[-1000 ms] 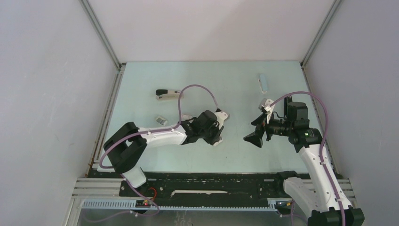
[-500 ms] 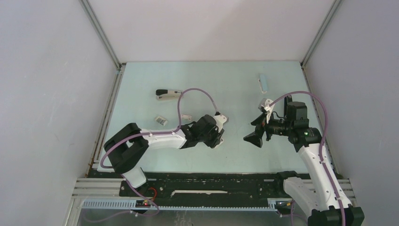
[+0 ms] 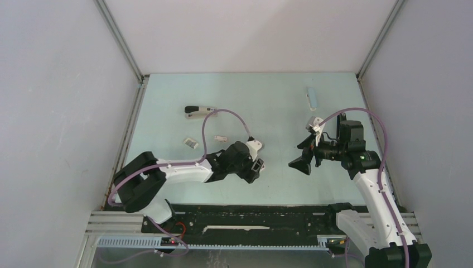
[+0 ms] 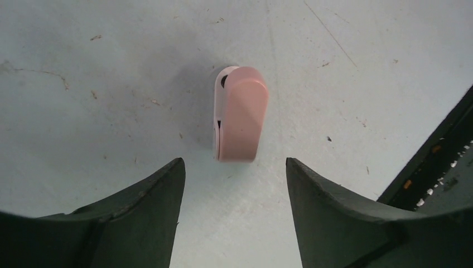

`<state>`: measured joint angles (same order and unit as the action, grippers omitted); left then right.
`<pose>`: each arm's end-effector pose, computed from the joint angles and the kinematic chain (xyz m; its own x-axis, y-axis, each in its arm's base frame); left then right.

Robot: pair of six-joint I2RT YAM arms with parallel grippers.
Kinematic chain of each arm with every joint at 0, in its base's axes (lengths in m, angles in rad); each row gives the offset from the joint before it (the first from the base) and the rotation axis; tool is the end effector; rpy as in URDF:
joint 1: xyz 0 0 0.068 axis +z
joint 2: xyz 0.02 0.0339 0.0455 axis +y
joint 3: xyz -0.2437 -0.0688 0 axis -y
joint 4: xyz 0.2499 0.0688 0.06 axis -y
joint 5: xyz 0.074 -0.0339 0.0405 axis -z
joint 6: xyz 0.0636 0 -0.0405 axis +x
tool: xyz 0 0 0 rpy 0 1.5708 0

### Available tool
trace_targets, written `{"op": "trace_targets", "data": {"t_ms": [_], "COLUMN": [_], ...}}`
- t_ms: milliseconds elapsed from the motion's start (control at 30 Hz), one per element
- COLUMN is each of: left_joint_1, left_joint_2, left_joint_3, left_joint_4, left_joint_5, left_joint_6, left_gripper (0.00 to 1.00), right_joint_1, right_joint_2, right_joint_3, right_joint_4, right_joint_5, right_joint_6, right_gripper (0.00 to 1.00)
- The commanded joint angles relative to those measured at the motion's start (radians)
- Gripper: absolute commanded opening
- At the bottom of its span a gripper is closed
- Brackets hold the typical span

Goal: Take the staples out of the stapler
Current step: Move the stapler to the center of the board, then unload the staple at the center of the board.

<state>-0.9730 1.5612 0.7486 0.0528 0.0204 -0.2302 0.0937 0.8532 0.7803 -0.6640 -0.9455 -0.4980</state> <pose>0.1862 -0.2758 0.1222 -0.5679 0.4287 -0.7026 0.7243 0.6659 -0.1791 0.1900 0.0697 0.2640 -0.2761 -0.3068 -0.9109 -0.8929 0.4326 0.1249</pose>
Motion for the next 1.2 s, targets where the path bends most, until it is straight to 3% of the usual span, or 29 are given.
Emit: {"op": "trace_targets", "data": {"t_ms": [0, 567, 800, 900, 1000, 1167], "left_joint_1": [-0.004, -0.004, -0.003, -0.001, 0.002, 0.006], "left_joint_2": [-0.087, -0.287, -0.409, -0.479, -0.537, -0.625], "left_joint_3": [-0.046, -0.198, -0.286, -0.334, -0.384, -0.462], "left_joint_4": [0.069, 0.123, 0.156, 0.170, 0.187, 0.223], "left_joint_5": [-0.018, -0.017, -0.101, -0.151, -0.202, -0.269], "left_joint_6": [-0.018, -0.030, -0.042, -0.046, -0.055, -0.066], "left_gripper": [0.74, 0.82, 0.87, 0.91, 0.92, 0.93], "right_joint_1": [-0.006, -0.005, 0.054, 0.105, 0.132, 0.207], "right_joint_2": [-0.002, 0.011, 0.033, 0.032, 0.049, 0.179], "right_joint_3": [0.000, 0.000, 0.003, 0.017, 0.051, 0.210], "right_joint_4": [-0.005, -0.028, -0.031, -0.054, -0.154, -0.316], "right_joint_5": [-0.029, -0.072, -0.067, -0.050, -0.086, -0.040], "right_joint_6": [-0.029, -0.082, -0.152, -0.246, -0.456, -0.681], "right_gripper": [1.00, 1.00, 1.00, 1.00, 1.00, 1.00]}}
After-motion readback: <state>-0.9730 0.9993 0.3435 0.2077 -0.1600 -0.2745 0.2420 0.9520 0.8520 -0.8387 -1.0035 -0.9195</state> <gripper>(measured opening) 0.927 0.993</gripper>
